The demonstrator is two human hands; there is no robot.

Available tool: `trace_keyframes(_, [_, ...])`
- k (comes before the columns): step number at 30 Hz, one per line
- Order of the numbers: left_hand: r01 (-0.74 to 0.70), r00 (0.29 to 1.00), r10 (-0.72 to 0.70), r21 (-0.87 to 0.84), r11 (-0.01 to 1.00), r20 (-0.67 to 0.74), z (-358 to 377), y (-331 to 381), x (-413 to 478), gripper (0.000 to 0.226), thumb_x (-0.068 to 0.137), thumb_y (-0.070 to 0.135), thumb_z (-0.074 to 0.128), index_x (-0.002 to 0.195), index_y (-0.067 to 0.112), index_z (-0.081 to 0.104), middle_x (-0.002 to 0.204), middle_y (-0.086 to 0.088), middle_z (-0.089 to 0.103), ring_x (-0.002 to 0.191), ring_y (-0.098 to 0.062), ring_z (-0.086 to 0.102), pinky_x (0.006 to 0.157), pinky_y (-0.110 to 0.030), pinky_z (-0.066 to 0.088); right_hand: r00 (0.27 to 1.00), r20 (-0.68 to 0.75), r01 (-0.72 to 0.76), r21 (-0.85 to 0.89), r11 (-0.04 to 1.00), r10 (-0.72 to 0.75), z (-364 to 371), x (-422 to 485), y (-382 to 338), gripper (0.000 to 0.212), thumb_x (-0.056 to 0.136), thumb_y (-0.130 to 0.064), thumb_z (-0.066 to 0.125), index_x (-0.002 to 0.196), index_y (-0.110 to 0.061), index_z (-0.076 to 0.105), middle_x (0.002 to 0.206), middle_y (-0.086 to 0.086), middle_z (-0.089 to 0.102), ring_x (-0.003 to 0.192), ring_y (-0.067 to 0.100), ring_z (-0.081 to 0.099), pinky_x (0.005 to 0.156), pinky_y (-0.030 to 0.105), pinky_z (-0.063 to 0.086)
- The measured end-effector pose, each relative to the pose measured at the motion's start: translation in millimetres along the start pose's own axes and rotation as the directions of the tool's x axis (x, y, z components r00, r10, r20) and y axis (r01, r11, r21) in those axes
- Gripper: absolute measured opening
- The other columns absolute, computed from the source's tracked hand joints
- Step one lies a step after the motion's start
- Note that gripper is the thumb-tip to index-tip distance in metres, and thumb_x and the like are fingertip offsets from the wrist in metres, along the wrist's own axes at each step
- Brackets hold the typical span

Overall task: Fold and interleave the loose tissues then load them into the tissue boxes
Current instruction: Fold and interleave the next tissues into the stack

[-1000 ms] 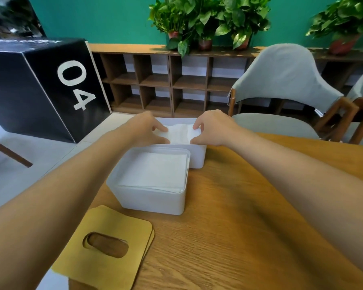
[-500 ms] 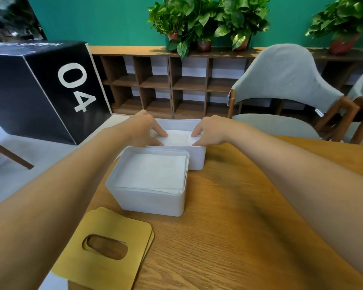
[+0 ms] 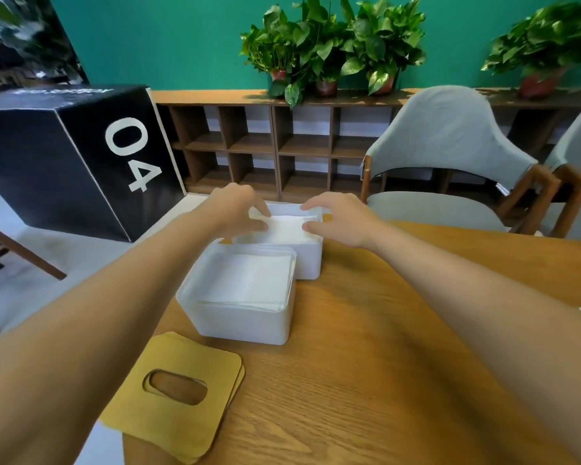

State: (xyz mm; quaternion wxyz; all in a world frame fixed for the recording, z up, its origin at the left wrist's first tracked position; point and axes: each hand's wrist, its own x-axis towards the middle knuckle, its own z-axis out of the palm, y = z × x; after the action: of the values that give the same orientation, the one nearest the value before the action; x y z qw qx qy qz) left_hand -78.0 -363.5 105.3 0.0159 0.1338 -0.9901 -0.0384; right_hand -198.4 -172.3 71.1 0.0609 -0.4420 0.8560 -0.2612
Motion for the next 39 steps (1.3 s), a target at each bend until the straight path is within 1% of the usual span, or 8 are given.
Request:
trace_keyframes(5, [-0.169,0.982,0.147,-0.209,0.963,-0.118,-18,53,-24,0.043,0.095,0.038,0.074,0.135,0.023,0.066,0.135,0.004,0.067,0.125,-0.013,0.060,0.101,-0.026,0.046,0.992,-0.129,0.004,0.078,0.997,0.006,-29,-51,11,0.050,0.093,-0.037,0.069,0.141,-0.029,0.056,0.145,-0.009,0.054,0.136,0.013,0.046,0.111,0.034,0.038])
trace_keyframes(14, [-0.381,0.923,0.342,-0.288,0.878,-0.178,5,188,-45,0.055,0.095,0.051,0.070,0.145,0.032,0.057,0.143,0.009,0.056,0.131,-0.009,0.051,0.110,-0.032,0.043,0.967,-0.226,-0.120,0.000,0.993,0.117,-97,-195,75,0.052,0.093,-0.040,0.069,0.142,-0.031,0.055,0.146,-0.007,0.055,0.136,0.014,0.046,0.103,0.021,0.030])
trace_keyframes(19, [-0.474,0.880,0.440,-0.327,0.817,-0.178,39,277,-54,0.056,0.098,0.050,0.065,0.148,0.028,0.053,0.146,0.005,0.054,0.136,-0.013,0.048,0.112,-0.029,0.038,0.929,-0.272,-0.257,0.020,0.966,0.252,-125,-285,126,0.052,0.093,-0.042,0.068,0.143,-0.034,0.053,0.148,-0.011,0.051,0.139,0.016,0.039,0.103,0.024,0.027])
trace_keyframes(28, [-0.569,0.802,0.581,-0.475,0.671,-0.140,112,440,-47,0.054,0.098,0.051,0.064,0.148,0.032,0.052,0.154,0.008,0.045,0.142,-0.014,0.043,0.121,-0.043,0.035,0.838,-0.309,-0.465,0.027,0.885,0.450,-148,-413,218,0.054,0.092,-0.047,0.068,0.143,-0.038,0.050,0.153,-0.017,0.043,0.141,0.010,0.038,0.108,0.025,0.027])
trace_keyframes(31, [-0.541,0.807,0.586,-0.492,0.682,-0.075,131,483,-48,0.060,0.096,0.059,0.063,0.151,0.042,0.046,0.164,0.012,0.032,0.151,-0.013,0.030,0.126,-0.049,0.025,0.801,-0.329,-0.546,-0.057,0.836,0.500,-150,-441,245,0.061,0.091,-0.059,0.063,0.146,-0.041,0.044,0.159,-0.016,0.034,0.147,0.014,0.031,0.119,0.044,0.027])
trace_keyframes(33, [-0.553,0.791,0.612,-0.443,0.706,-0.011,141,508,-50,0.072,0.089,0.074,0.060,0.154,0.052,0.036,0.171,0.016,0.015,0.159,-0.015,0.011,0.128,-0.056,0.012,0.754,-0.332,-0.634,-0.142,0.760,0.567,-151,-463,260,0.071,0.089,-0.072,0.052,0.151,-0.045,0.032,0.165,-0.012,0.020,0.152,0.020,0.018,0.120,0.057,0.016])
trace_keyframes(36, [-0.620,0.714,0.687,-0.335,0.710,0.133,160,538,-52,0.092,0.080,0.090,0.052,0.158,0.058,0.016,0.173,0.018,-0.007,0.160,-0.015,-0.013,0.126,-0.062,-0.008,0.676,-0.235,-0.737,-0.218,0.640,0.698,-144,-493,282,0.089,0.080,-0.090,0.030,0.156,-0.051,0.003,0.168,-0.012,-0.010,0.155,0.023,-0.009,0.118,0.065,-0.001])
trace_keyframes(39, [-0.664,0.691,0.697,-0.213,0.717,0.191,180,550,-51,0.096,0.078,0.096,0.042,0.159,0.059,0.006,0.173,0.016,-0.012,0.159,-0.016,-0.019,0.124,-0.065,-0.013,0.658,-0.209,-0.751,-0.251,0.611,0.723,-124,-507,294,0.092,0.076,-0.095,0.012,0.154,-0.052,-0.010,0.167,-0.011,-0.017,0.154,0.023,-0.017,0.119,0.067,-0.005])
